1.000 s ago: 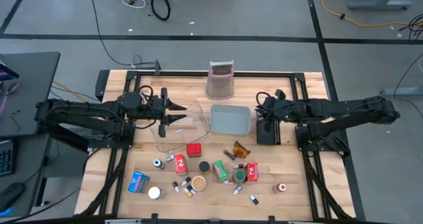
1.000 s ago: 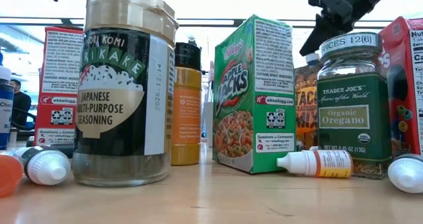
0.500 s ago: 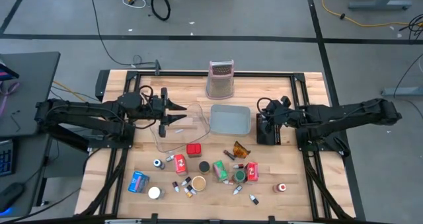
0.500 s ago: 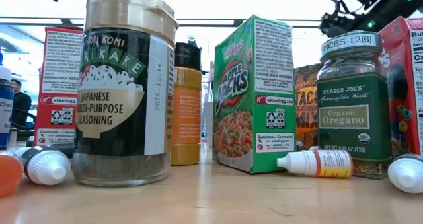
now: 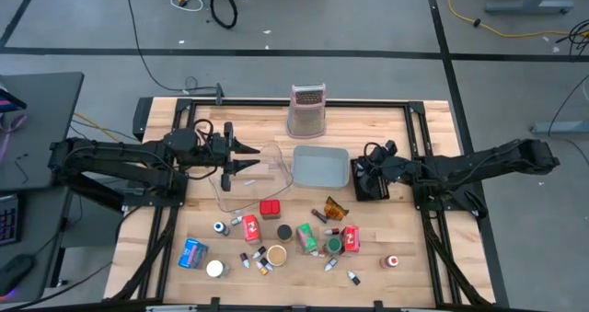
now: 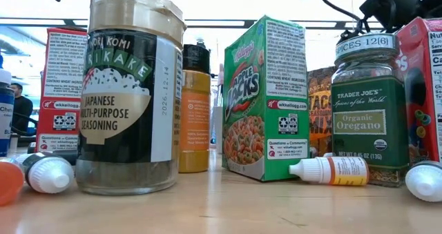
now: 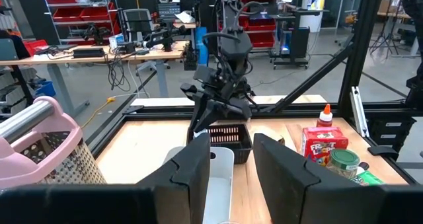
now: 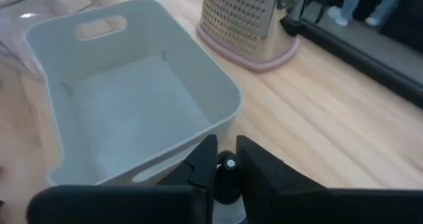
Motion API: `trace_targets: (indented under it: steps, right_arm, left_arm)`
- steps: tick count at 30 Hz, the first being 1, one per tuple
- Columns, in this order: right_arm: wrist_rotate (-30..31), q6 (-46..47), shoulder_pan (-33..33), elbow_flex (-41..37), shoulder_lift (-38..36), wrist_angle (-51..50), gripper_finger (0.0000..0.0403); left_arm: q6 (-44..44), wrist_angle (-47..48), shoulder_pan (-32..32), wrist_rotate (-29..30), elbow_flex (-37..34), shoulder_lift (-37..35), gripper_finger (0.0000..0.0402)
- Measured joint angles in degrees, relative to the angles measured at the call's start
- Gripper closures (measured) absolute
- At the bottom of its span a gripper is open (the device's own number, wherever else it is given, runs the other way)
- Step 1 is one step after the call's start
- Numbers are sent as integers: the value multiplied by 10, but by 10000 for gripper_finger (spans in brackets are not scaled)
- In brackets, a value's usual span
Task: Pick & Place Kitchen Items
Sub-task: Put the large black food coloring bottle into the black basket, then put the large orange food coloring bottle into the black basket
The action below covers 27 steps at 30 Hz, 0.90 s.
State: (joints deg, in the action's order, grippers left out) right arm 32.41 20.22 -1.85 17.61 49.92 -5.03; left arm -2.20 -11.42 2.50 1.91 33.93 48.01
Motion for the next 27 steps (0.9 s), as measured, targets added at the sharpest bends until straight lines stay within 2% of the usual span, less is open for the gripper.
trace_targets:
  steps: [4,13,23,27]
  right_arm:
    - [35,-24,0,-1,0,22,337]
    - [26,-27,0,-1,0,24,328]
    - [26,-27,0,-1,0,26,276]
    - [16,-60,0,-1,0,65,260]
  left_arm:
    - [0,0,0,0,0,0,276]
    - [0,0,0,0,0,0,276]
    - [0,0,0,0,0,0,276]
    - [0,0,0,0,0,0,276]
